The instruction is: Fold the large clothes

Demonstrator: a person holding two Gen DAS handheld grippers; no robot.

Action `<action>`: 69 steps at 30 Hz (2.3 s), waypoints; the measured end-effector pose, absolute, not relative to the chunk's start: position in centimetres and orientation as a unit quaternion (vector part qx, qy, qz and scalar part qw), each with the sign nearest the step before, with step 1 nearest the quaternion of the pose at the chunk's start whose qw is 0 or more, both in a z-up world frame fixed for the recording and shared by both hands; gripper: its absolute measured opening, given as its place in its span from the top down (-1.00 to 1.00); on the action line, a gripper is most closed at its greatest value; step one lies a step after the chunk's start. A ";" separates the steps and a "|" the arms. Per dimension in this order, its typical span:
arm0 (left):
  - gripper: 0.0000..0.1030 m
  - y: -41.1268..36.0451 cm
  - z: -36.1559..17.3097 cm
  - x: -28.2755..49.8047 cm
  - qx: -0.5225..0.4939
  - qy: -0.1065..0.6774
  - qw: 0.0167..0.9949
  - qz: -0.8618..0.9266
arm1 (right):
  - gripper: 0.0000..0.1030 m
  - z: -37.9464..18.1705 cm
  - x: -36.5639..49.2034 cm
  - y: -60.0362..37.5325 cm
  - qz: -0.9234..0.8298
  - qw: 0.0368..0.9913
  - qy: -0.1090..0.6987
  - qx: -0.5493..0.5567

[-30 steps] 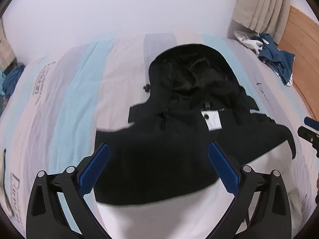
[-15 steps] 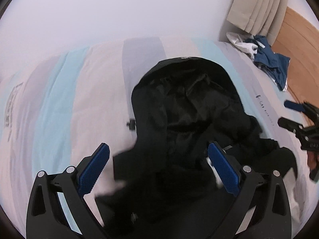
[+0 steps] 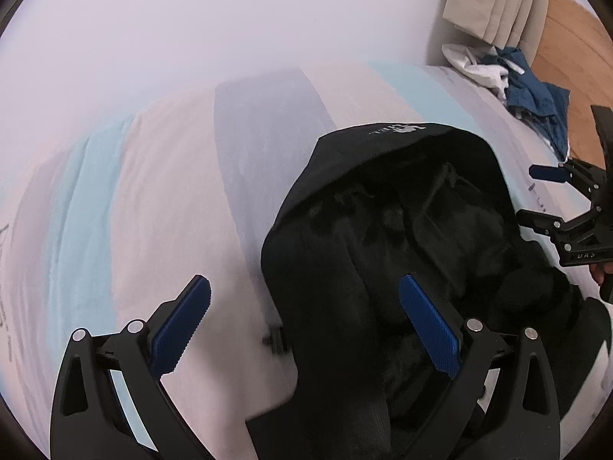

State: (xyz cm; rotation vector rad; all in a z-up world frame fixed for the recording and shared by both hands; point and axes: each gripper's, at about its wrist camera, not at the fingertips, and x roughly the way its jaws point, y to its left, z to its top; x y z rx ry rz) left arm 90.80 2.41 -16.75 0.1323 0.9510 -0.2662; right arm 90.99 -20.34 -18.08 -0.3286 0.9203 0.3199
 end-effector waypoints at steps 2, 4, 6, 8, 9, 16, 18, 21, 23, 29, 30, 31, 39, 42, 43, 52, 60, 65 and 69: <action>-0.88 2.1 -17.2 91.5 0.069 0.455 0.879 -0.130 | -0.62 -18.6 92.0 -20.1 0.154 0.870 0.440 -0.159; -0.86 1.8 -17.8 92.2 0.077 0.454 0.878 -0.132 | -0.60 -18.9 92.7 -19.9 0.159 0.868 0.443 -0.159; -0.84 1.7 -18.4 93.1 0.079 0.456 0.876 -0.132 | -0.50 -19.4 93.4 -19.6 0.162 0.865 0.445 -0.166; -0.83 1.7 -19.0 93.8 0.074 0.459 0.876 -0.130 | -0.45 -19.7 94.0 -19.7 0.160 0.865 0.447 -0.163; -0.80 1.8 -19.2 94.1 0.071 0.460 0.875 -0.130 | -0.45 -19.8 94.3 -19.8 0.158 0.866 0.447 -0.160; -0.67 2.1 -20.5 95.9 0.041 0.467 0.874 -0.131 | -0.17 -20.8 95.9 -20.2 0.153 0.863 0.459 -0.147; -0.65 2.1 -20.6 96.1 0.038 0.468 0.873 -0.132 | -0.09 -20.8 96.3 -20.5 0.152 0.863 0.463 -0.135; -0.45 1.8 -20.5 96.3 0.034 0.466 0.874 -0.136 | 0.42 -20.5 96.8 -21.0 0.153 0.862 0.471 -0.109; -0.26 1.4 -20.7 96.4 0.038 0.469 0.871 -0.139 | 0.67 -20.4 97.2 -21.2 0.155 0.859 0.477 -0.100; 0.72 0.3 -21.2 96.2 0.074 0.477 0.864 -0.141 | 0.90 -20.5 97.1 -20.3 0.147 0.856 0.485 -0.100; 0.83 0.3 -21.2 96.1 0.075 0.476 0.865 -0.142 | 0.92 -20.4 97.1 -20.2 0.144 0.857 0.485 -0.097; 0.91 0.2 -21.1 96.0 0.077 0.475 0.865 -0.143 | 0.92 -20.2 96.9 -20.2 0.141 0.859 0.484 -0.096; 0.94 0.5 -19.0 95.1 0.075 0.466 0.871 -0.136 | 0.92 -18.3 95.5 -20.2 0.122 0.867 0.470 -0.108; 0.94 0.3 -17.9 94.3 0.072 0.460 0.875 -0.132 | 0.92 -17.2 94.7 -20.3 0.112 0.873 0.462 -0.110; 0.94 0.2 -17.4 93.9 0.072 0.457 0.877 -0.130 | 0.92 -16.9 94.2 -20.5 0.110 0.874 0.461 -0.111; 0.94 -1.3 -14.4 88.1 0.072 0.440 0.886 -0.129 | 0.95 -13.7 89.2 -19.8 0.094 0.882 0.438 -0.147; 0.94 -1.0 -12.4 82.1 0.077 0.429 0.890 -0.129 | 0.96 -11.1 83.3 -18.2 0.111 0.886 0.409 -0.185; 0.94 -1.1 -10.6 79.4 0.070 0.421 0.896 -0.122 | 0.96 -9.8 79.9 -17.0 0.112 0.889 0.405 -0.182; 0.94 -1.6 -9.5 76.6 0.071 0.416 0.898 -0.124 | 0.96 -9.0 77.4 -16.5 0.115 0.890 0.404 -0.178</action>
